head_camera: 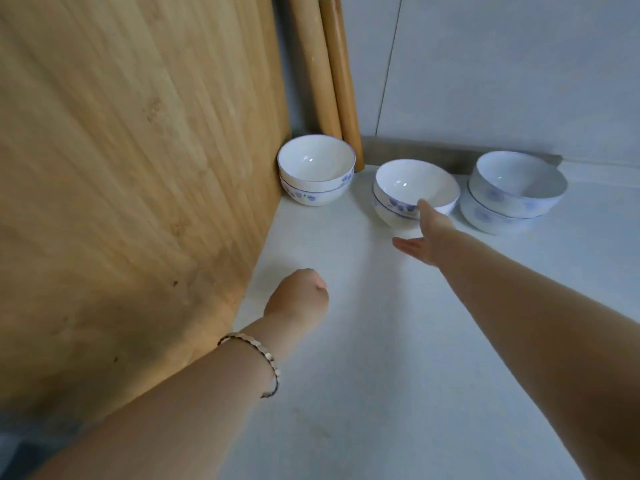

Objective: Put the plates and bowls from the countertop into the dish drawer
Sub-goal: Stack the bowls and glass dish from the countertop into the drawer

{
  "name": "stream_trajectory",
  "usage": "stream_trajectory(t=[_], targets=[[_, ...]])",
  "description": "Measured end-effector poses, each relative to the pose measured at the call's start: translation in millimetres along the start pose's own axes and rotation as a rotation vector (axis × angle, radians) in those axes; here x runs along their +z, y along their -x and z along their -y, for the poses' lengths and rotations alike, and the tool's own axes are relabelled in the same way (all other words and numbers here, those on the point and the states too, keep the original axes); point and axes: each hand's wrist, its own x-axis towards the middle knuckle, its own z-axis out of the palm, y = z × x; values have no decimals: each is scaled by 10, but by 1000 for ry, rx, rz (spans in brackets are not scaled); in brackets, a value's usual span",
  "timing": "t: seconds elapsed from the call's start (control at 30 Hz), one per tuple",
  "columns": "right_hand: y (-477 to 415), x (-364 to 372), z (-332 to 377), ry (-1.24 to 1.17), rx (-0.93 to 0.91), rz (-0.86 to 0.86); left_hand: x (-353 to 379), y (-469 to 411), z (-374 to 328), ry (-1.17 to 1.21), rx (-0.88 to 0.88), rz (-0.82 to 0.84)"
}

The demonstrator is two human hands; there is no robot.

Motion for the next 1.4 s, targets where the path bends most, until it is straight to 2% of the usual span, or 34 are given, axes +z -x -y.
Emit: stream_trajectory(t=[0.17,0.33,0.43,0.53,0.63,0.73,0.87,0.97,1.03,1.13,1.27,1.4], targets=[[26,8,26,-158,-91,12,155,-58,159,96,-9,14],[148,-210,-107,-69,-86,-9,173,96,77,127,18,30],[454,-542,-255,-13,-55,8,177,293,-124,292,10,42],[886,-1013,-442,14,29,77,221,621,-384,536,-132,131],[1409,-1567,-645,82,87,159,372,1093,-619,548,-184,287],[1947,-2174,-892,296,62,243,698,1708,-741,437,-193,391],[2477,-2886,-1240,486,27,311,1231,2460,-568,417,-190,363],[2679,-3424,-1638,598,85,322,1737,3026,-387,414,-196,354],[2680,-3720,-1965,756,77,291,2120,3306,-196,368,-213,382],[2528,-4025,-2438,1042,-28,286,2683,3557,113,256,-255,434],[2233,-4223,-3025,1317,3,322,3197,3652,327,210,-405,521],[2066,-4184,-3300,1599,-91,242,3559,3520,508,129,-486,474]])
